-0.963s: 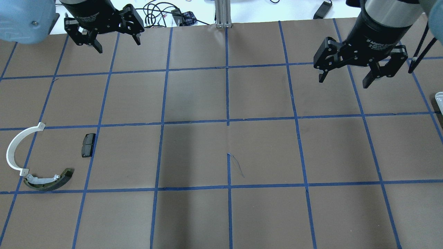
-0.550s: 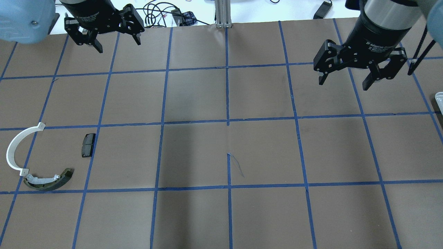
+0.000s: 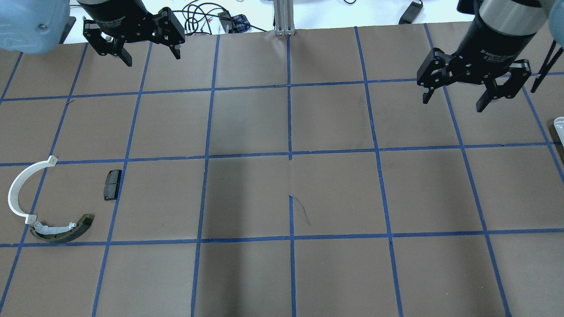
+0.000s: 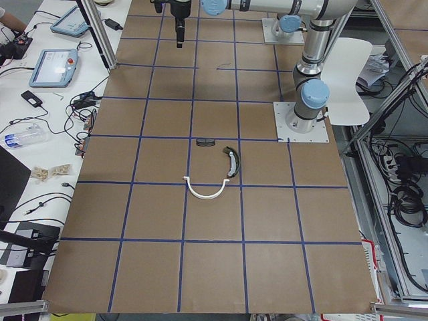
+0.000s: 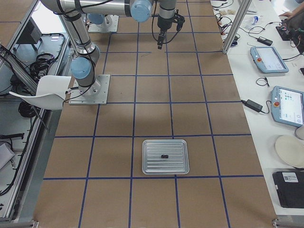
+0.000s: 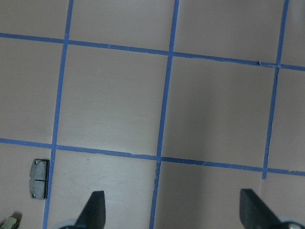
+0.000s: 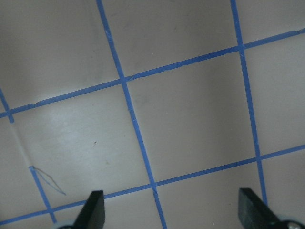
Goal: Place bearing gear from tray to pile
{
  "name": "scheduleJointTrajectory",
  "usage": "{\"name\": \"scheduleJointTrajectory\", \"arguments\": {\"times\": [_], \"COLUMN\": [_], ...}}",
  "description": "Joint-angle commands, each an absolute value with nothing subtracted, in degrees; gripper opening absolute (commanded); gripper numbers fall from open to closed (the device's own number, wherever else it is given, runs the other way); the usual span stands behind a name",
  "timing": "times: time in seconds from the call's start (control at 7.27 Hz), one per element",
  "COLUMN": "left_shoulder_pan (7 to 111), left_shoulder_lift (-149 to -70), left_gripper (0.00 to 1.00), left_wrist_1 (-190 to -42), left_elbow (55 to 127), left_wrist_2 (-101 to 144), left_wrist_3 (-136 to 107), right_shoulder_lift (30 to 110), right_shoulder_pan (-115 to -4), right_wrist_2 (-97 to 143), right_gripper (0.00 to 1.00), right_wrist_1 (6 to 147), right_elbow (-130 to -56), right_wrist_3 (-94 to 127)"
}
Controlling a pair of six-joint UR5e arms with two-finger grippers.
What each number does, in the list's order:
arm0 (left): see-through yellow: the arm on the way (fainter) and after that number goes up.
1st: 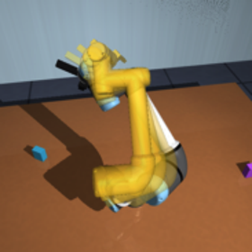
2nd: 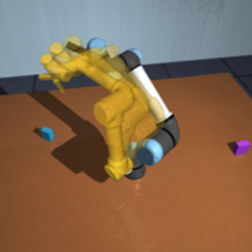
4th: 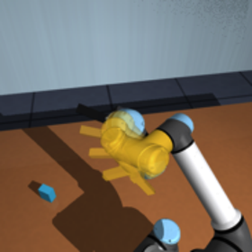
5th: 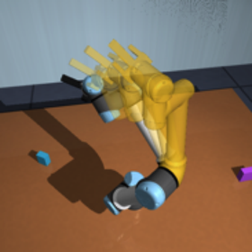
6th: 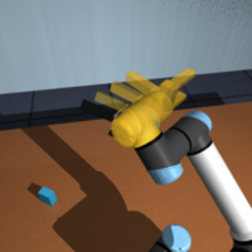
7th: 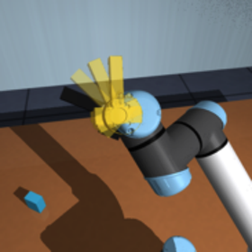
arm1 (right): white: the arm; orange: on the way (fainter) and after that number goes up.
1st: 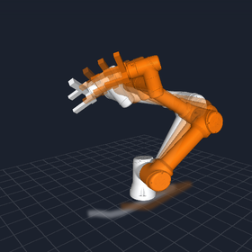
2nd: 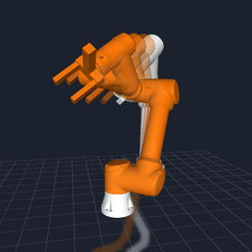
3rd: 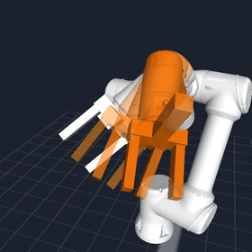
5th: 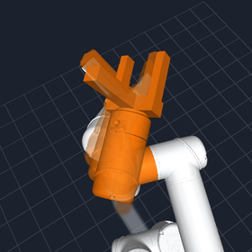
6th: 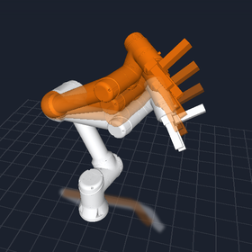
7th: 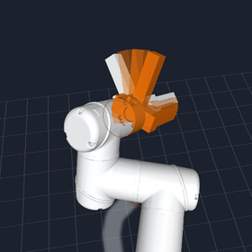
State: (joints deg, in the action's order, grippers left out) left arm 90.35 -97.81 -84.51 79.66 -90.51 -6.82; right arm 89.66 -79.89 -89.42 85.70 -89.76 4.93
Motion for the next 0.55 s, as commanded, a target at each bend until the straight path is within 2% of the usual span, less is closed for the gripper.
{"name": "scheduleJointTrajectory", "arguments": {"times": [0.0,0.41], "left_shoulder_pan": [90.35,90.35], "left_shoulder_lift": [-97.82,-97.03], "left_gripper": [1.0,1.0], "left_wrist_1": [-86.74,-86.49], "left_elbow": [79.19,80.07], "left_wrist_2": [-90.18,-89.74], "left_wrist_3": [-6.85,-7.38], "right_shoulder_lift": [87.64,84.74], "right_shoulder_pan": [-71.32,-61.65], "right_wrist_2": [-90.08,-92.46], "right_gripper": [1.0,1.0], "right_wrist_1": [89.45,93.13], "right_elbow": [-89.74,-89.47], "right_wrist_3": [-5.31,-11.14]}}
